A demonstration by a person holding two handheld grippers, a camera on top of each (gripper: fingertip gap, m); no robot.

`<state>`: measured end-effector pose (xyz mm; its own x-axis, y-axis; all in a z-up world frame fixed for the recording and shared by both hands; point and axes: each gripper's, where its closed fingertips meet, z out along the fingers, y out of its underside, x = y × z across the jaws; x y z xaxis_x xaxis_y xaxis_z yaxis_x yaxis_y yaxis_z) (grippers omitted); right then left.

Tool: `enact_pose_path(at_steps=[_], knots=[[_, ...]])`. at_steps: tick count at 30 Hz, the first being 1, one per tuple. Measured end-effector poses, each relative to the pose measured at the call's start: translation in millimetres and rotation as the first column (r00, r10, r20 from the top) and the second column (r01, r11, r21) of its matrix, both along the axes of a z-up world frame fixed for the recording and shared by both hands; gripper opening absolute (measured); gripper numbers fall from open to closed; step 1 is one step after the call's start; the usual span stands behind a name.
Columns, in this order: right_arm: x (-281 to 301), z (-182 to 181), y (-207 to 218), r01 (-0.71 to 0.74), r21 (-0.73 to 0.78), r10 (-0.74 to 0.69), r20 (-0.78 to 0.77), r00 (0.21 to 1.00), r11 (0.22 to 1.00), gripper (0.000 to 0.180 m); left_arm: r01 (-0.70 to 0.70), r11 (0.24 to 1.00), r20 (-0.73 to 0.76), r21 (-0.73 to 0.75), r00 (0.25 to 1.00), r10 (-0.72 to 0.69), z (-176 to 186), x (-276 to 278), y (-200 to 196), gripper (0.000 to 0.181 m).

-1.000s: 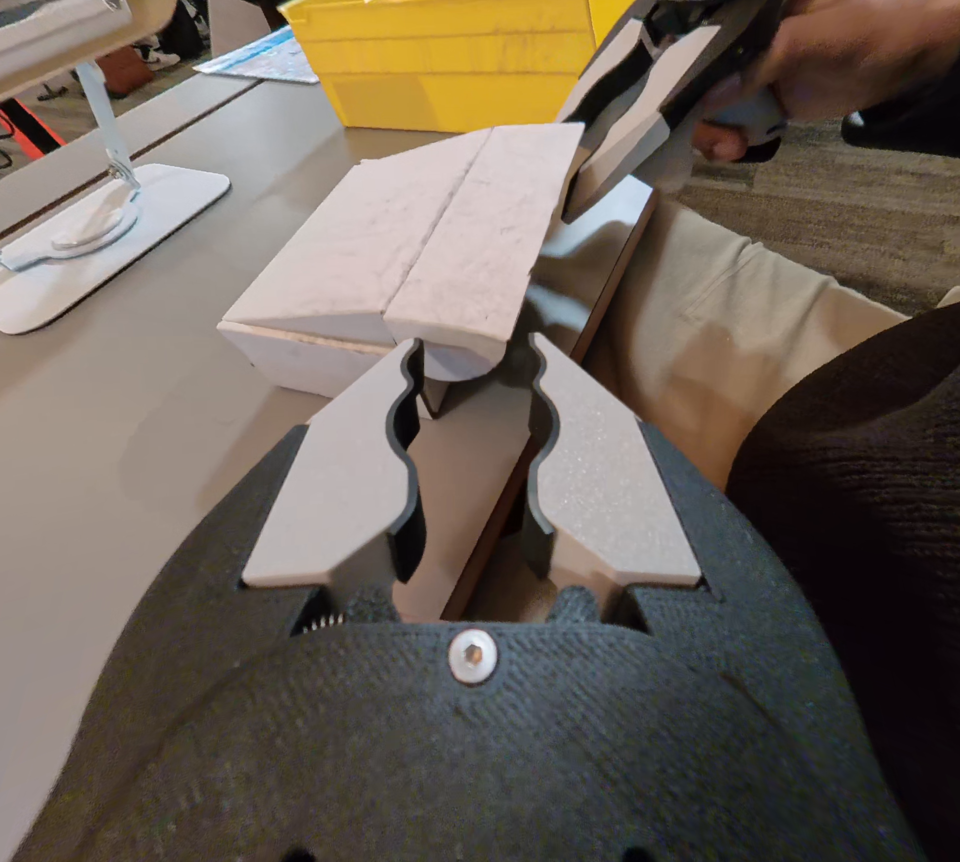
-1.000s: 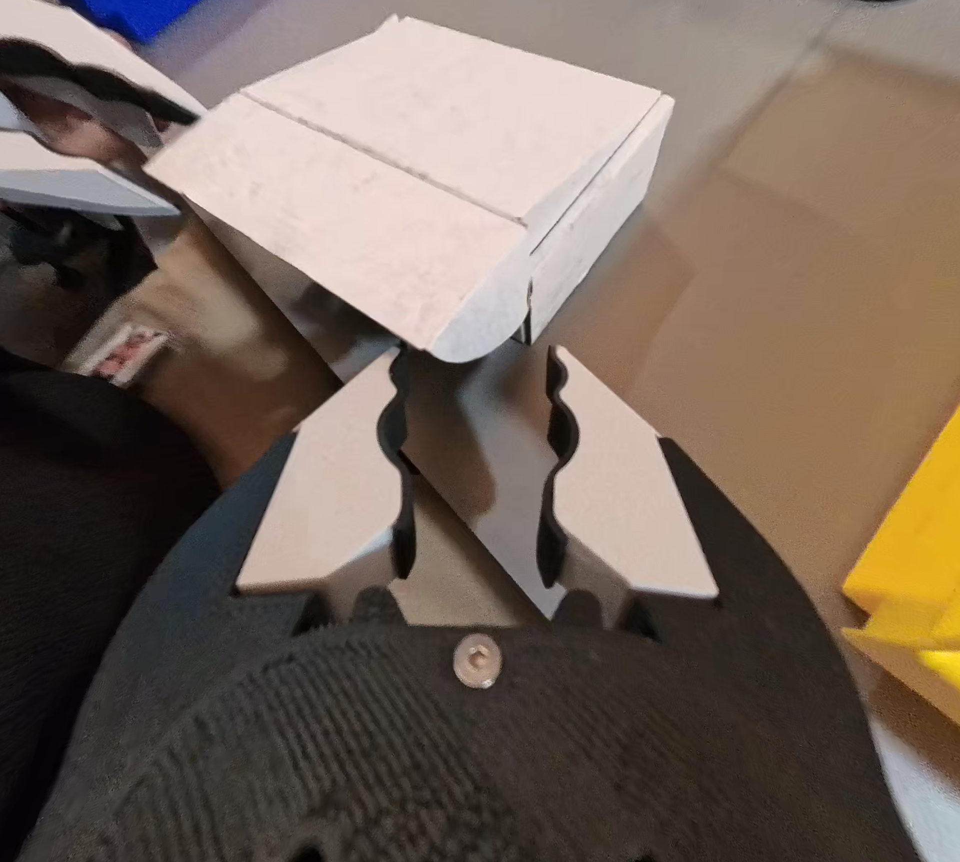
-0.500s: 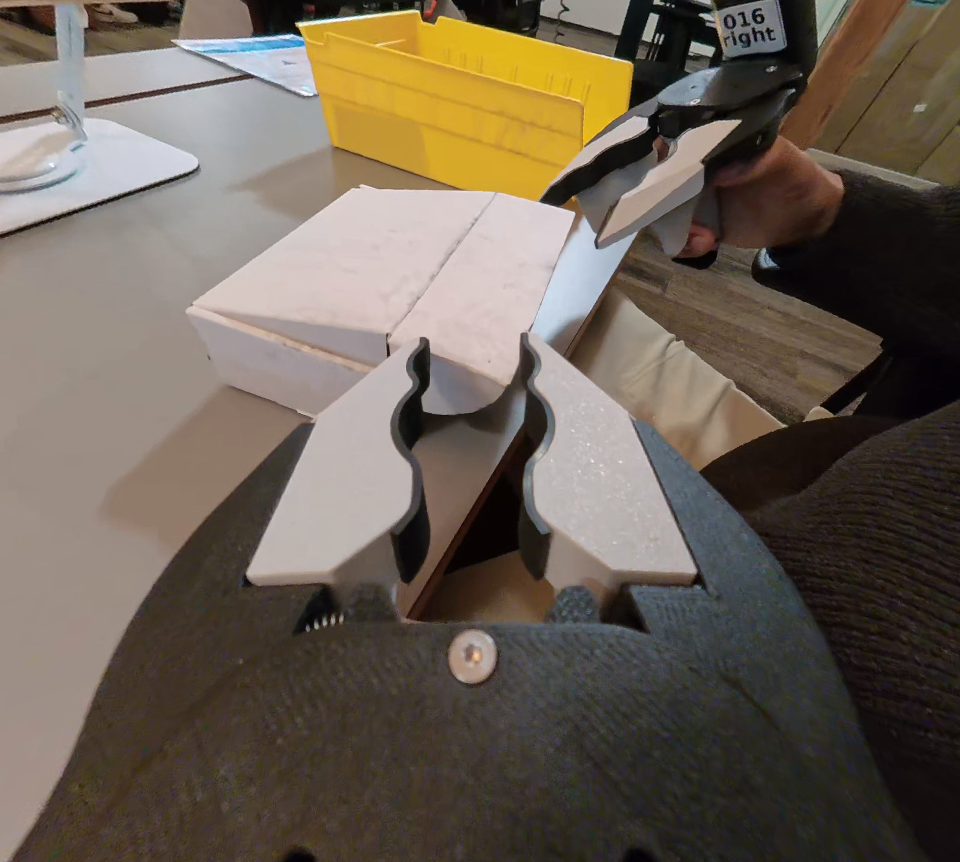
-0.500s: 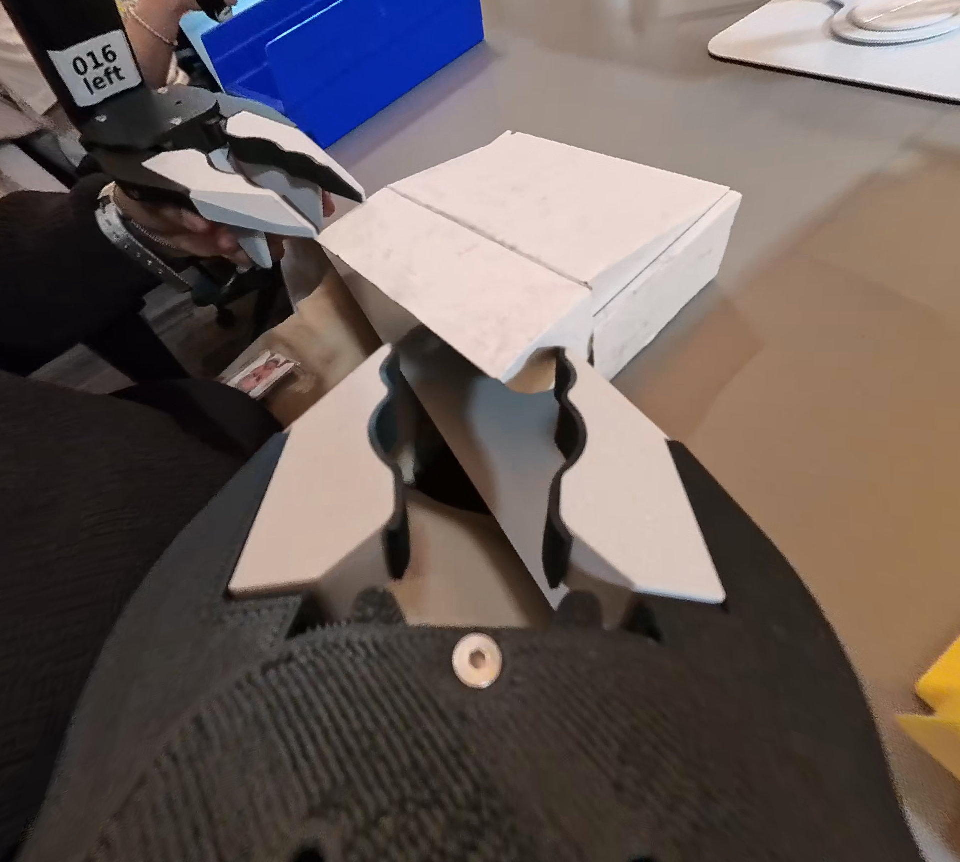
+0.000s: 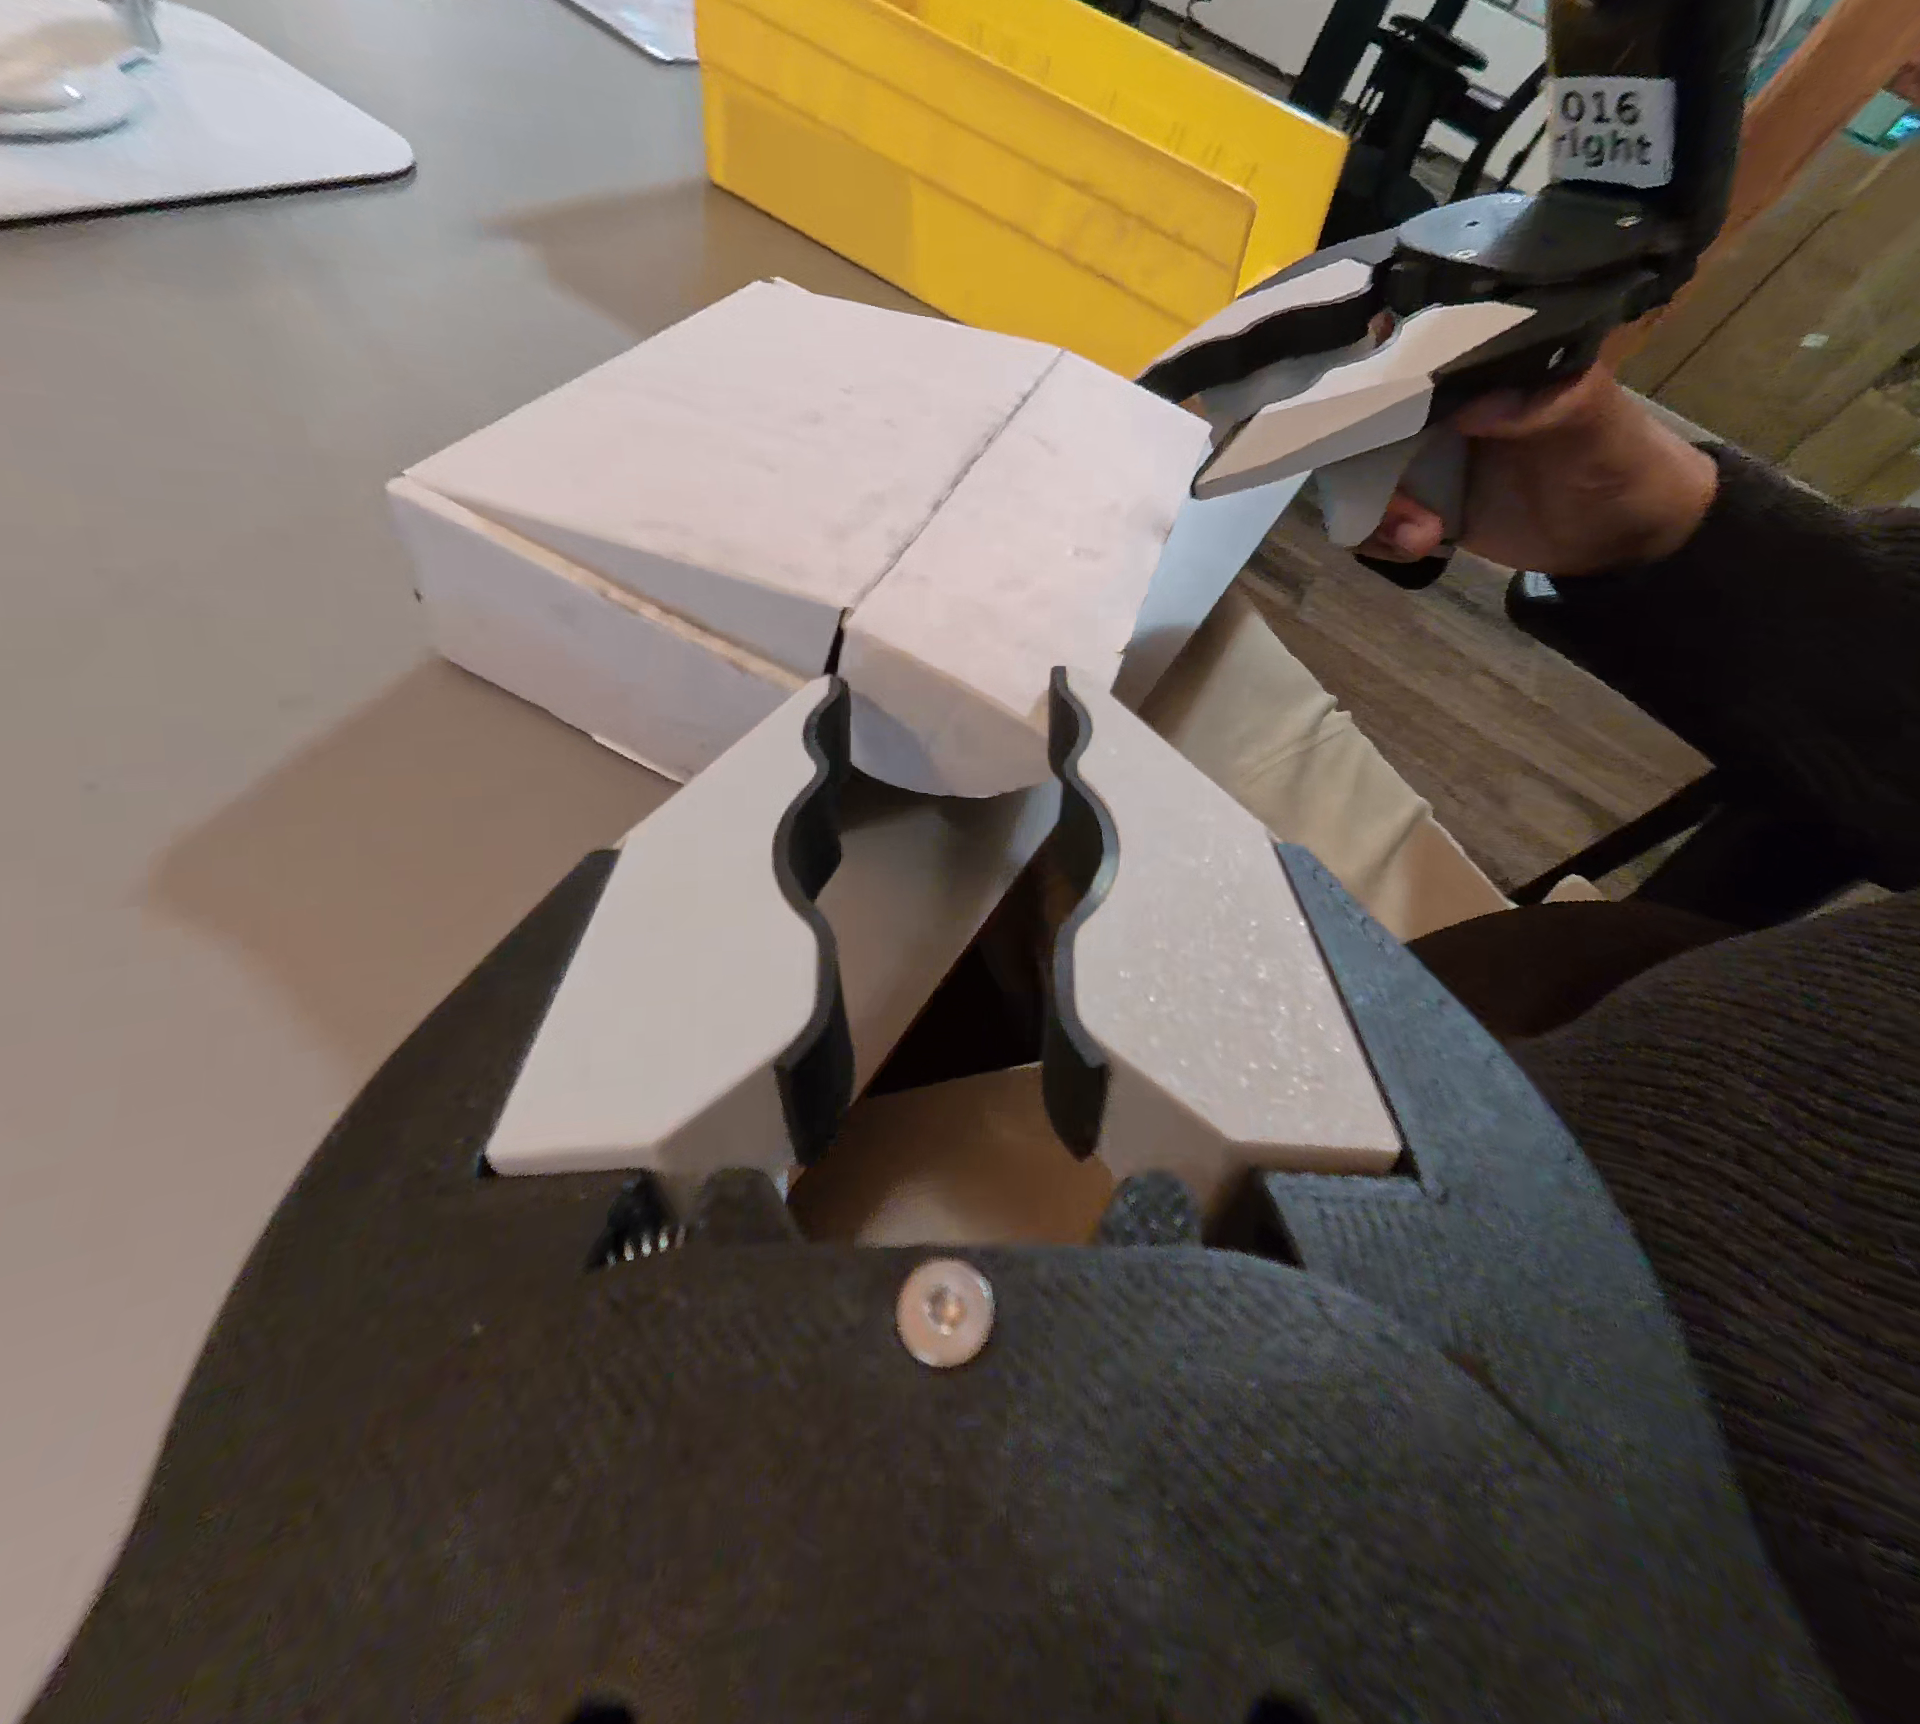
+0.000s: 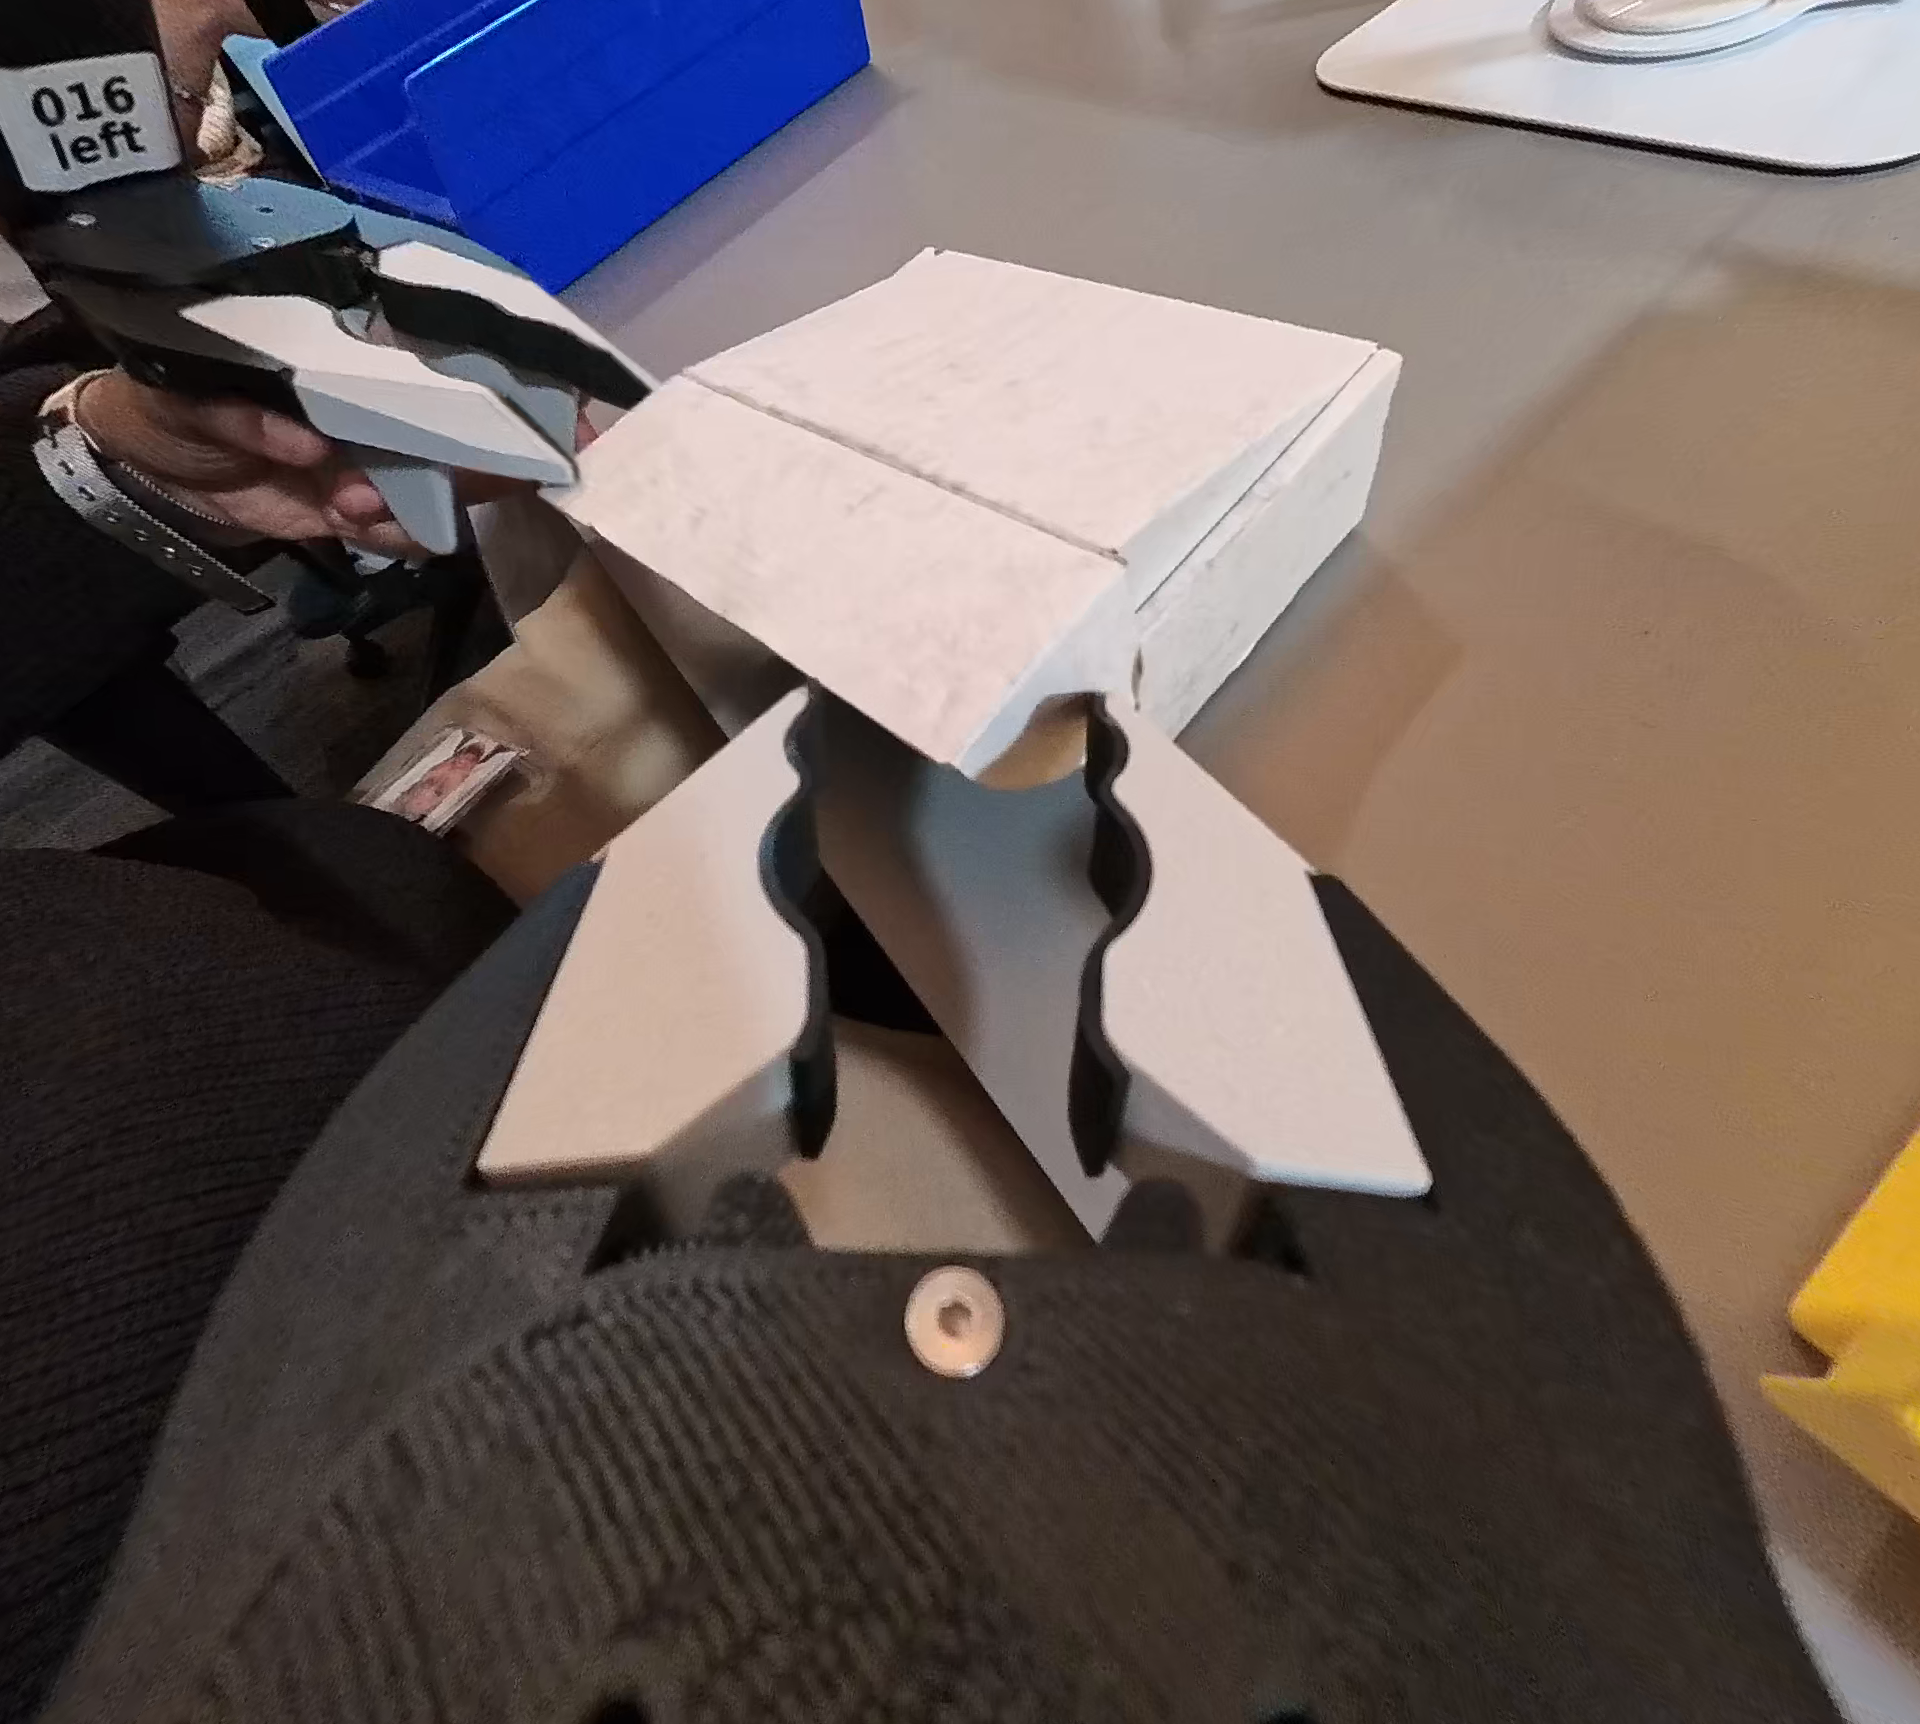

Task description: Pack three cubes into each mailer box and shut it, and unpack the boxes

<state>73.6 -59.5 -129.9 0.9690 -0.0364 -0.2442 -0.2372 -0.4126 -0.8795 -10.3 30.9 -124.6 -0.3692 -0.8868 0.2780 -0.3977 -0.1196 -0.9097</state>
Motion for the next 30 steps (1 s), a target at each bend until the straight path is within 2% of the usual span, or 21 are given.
enact_pose_path(at_steps=[1,22,30], knots=[[-0.4,-0.6,0.4,-0.001,-0.001,0.001,-0.003,1.0,1.0,0.049,0.011,1.0,0.001,-0.015,1.0,-0.011,1.2,-0.8,-1.8,0.037],[-1.9,-0.8,1.2,-0.004,0.001,0.004,-0.011,1.0,1.0,0.047,0.032,0.995,-0.048,-0.09,0.998,-0.036,-1.6,-2.9,-3.4,0.038],[-1.3,-4.1,0.6,-0.003,-0.015,0.003,-0.006,1.0,1.0,0.047,0.029,0.997,-0.057,-0.07,0.998,-0.032,-4.6,-3.0,-2.4,0.042]])
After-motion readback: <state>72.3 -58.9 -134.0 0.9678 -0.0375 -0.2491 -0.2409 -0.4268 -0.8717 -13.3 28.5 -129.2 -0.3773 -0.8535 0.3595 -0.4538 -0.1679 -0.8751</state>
